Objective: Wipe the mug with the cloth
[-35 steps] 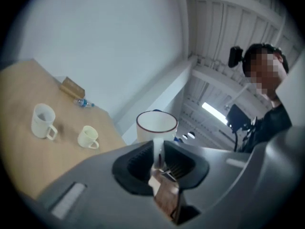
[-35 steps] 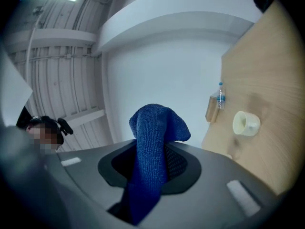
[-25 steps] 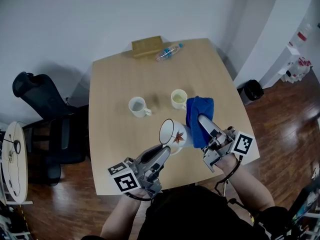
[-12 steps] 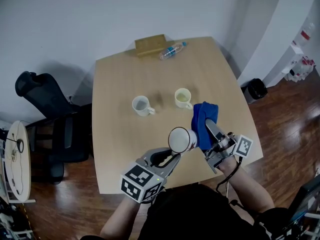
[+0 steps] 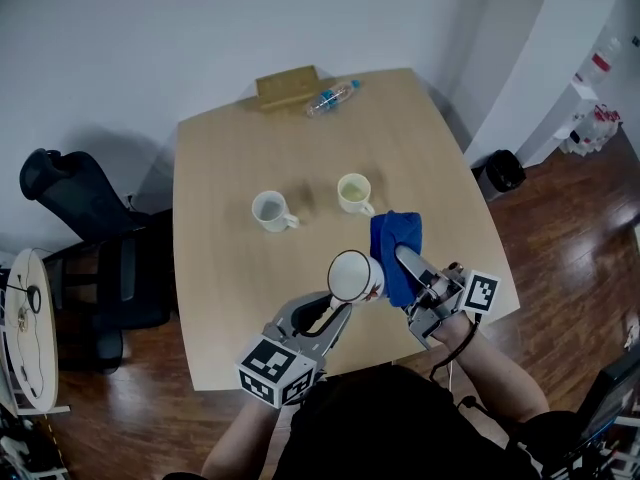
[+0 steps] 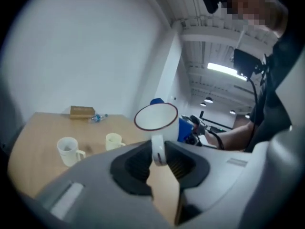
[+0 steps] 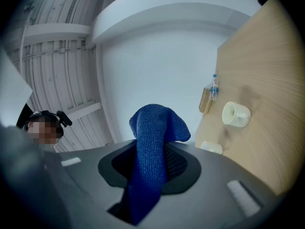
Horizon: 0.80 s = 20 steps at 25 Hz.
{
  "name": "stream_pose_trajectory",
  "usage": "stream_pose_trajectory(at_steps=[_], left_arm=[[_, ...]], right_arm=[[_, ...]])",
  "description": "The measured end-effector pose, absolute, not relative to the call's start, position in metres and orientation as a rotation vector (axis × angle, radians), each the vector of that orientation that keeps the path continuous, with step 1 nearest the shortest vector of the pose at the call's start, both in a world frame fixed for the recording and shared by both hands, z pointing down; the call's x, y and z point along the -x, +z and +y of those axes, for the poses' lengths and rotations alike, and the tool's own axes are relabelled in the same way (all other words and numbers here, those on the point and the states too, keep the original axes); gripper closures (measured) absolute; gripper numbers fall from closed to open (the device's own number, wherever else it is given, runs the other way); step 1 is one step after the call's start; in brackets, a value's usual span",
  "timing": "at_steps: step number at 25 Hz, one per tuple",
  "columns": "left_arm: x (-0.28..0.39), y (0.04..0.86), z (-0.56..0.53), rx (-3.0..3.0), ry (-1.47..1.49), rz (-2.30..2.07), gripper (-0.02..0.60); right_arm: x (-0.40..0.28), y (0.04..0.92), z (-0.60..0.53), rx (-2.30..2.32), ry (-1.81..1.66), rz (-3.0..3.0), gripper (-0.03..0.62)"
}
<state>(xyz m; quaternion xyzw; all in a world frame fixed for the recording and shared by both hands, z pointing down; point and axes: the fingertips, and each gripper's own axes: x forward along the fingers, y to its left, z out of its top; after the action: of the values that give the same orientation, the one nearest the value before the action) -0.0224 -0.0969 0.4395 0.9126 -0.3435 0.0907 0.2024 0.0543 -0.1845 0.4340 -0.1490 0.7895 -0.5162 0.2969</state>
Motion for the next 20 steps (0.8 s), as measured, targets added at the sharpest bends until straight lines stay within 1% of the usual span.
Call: stream_pose_trajectory(at_steps=[5,8,14,17,18,20], left_arm=[[0.019,0.413,-0.099,-2.592,0.085,-0.897,0.508],[0.022,0.402,-0.102,-2.584,0.047,-0.915,0.52],[0.042,0.37,-0.111,-2.533,-0.153,-0.98,0.523],[0.058,0.35,-0.118,-2.553,-0.198,-1.029,0.522],[0.063,0.346,-0.121,-2.558,-0.198,-1.046,0.522],[0.07,0.343,-0.126,-2.55,-0.199,-1.068,0.522]], right_arm=[[-0.05,0.437,-0.182,0.331,-1.416,2.063,0.485],[-0.049,0.436,-0.182,0.302,-1.425,2.018,0.485],[-0.046,0.401,-0.19,0.262,-1.348,1.997,0.484],[-0.054,0.37,-0.193,0.329,-1.175,2.148,0.484],[-0.057,0.357,-0.191,0.382,-1.064,2.25,0.484],[-0.051,0.326,-0.177,0.507,-0.736,2.501,0.484]])
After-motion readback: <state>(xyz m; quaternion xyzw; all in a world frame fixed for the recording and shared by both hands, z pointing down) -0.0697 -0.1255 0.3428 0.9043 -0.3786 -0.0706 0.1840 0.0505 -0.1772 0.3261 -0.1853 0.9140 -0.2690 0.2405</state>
